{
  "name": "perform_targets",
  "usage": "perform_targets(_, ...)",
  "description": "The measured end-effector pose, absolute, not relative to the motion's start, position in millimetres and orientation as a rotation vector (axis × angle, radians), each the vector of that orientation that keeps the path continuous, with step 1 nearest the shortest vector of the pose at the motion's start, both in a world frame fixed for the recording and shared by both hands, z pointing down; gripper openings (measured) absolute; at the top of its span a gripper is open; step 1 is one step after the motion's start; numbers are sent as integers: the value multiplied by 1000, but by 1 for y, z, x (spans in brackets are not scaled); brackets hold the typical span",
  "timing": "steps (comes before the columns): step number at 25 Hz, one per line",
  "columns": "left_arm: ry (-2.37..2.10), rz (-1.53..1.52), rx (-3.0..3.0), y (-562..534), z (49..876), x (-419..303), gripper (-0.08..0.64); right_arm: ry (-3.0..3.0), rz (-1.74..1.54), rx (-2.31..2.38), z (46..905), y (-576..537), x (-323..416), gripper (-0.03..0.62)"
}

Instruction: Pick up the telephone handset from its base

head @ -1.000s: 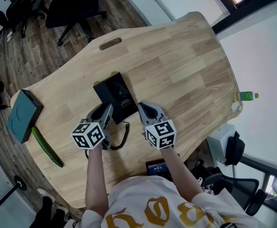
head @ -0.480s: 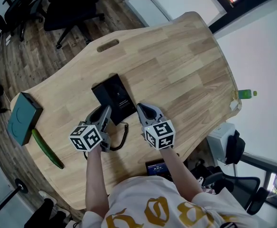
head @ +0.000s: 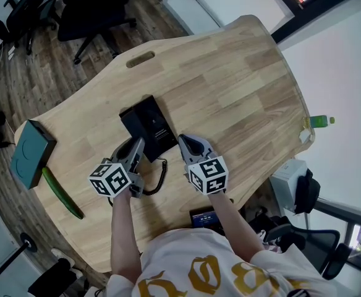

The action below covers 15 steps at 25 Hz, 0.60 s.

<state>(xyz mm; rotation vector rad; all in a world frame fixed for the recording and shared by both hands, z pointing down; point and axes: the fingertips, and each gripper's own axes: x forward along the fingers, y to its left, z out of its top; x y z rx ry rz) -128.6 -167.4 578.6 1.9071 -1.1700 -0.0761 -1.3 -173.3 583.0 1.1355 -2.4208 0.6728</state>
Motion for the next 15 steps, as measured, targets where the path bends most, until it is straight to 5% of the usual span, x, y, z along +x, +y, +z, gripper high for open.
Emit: perform_targets(15,-1118,-192,1816,-168,580,-138,72,-2424,678,1136,582,-174,2,5)
